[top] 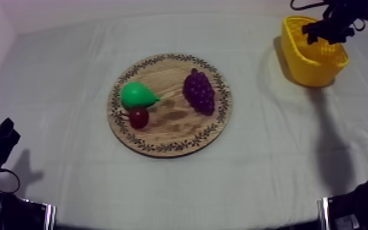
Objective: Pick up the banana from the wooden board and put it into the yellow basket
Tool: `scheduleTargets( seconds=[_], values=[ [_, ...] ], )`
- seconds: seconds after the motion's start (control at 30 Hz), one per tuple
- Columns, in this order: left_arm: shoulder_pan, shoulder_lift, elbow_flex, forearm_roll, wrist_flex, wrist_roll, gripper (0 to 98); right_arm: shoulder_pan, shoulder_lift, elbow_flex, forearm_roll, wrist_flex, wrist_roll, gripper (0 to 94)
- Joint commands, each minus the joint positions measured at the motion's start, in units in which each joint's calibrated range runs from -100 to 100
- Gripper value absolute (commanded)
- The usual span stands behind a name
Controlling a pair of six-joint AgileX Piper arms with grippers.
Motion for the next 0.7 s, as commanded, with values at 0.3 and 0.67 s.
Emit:
scheduleTargets(
  seconds=[0.3,0.67],
  values=[
    [-0.01,-0.05,-0.01,-0.03,-0.01,0.02,0.1,0.84,-29.97,19.77,0.86,-9.24,-5.0,5.8],
    [-0.01,-0.05,-0.01,-0.03,-0.01,-0.01,0.1,0.34,-72.91,61.63,7.78,-22.25,-13.62,0.5]
  ],
)
